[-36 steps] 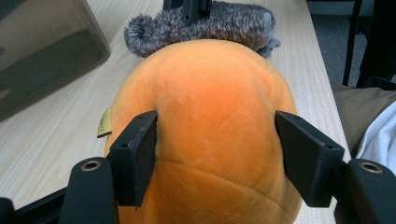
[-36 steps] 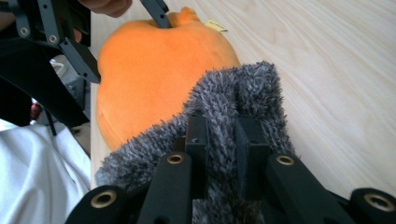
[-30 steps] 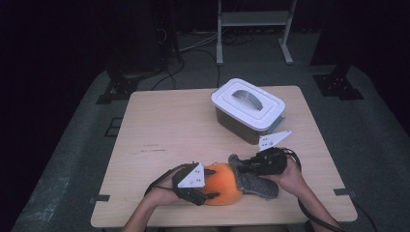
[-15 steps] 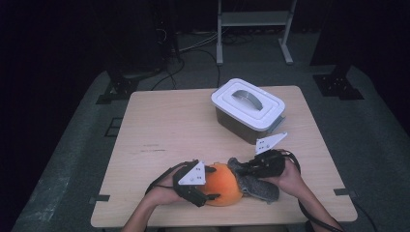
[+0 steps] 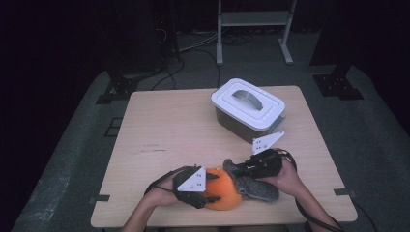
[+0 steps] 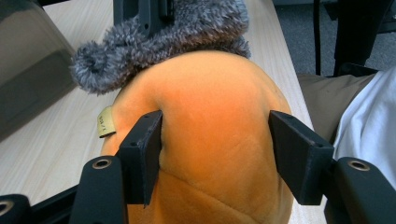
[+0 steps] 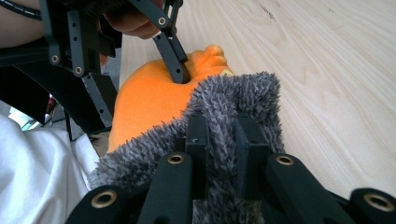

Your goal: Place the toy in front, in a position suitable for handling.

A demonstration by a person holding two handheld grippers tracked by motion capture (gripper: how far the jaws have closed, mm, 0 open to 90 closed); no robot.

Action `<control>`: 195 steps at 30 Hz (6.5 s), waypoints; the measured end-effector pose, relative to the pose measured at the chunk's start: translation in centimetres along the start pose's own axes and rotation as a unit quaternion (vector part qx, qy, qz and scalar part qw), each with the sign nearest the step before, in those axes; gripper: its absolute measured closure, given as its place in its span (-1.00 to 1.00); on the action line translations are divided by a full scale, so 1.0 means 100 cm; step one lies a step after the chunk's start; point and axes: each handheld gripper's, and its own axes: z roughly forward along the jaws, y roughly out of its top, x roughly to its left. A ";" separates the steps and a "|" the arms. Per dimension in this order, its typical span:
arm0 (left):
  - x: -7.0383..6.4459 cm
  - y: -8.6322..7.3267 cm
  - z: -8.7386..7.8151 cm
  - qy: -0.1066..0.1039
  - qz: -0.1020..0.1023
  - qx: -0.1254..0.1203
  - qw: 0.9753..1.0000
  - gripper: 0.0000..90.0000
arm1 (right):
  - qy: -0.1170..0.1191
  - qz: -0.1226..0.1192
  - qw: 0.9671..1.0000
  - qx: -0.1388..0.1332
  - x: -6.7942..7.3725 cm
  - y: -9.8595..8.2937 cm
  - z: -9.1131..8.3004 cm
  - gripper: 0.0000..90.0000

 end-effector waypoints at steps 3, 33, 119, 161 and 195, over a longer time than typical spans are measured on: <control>0.001 -0.002 0.000 -0.003 -0.006 -0.004 1.000 -0.16 | 0.005 0.010 1.000 0.004 -0.004 -0.002 0.002 0.71; 0.026 -0.016 0.003 0.086 -0.170 -0.015 0.982 -0.25 | -0.016 -0.013 0.999 0.027 0.016 -0.003 0.004 0.71; 0.011 0.001 0.006 0.062 -0.101 0.004 0.993 -0.13 | -0.064 0.034 0.997 0.023 -0.016 -0.020 -0.016 0.72; 0.024 -0.004 0.008 0.074 -0.180 -0.036 0.980 -0.58 | -0.057 0.000 0.998 0.011 0.000 -0.012 -0.022 0.72; 0.017 0.014 0.009 0.094 -0.171 -0.057 0.979 0.09 | -0.068 -0.023 0.997 -0.022 0.011 0.002 -0.036 0.74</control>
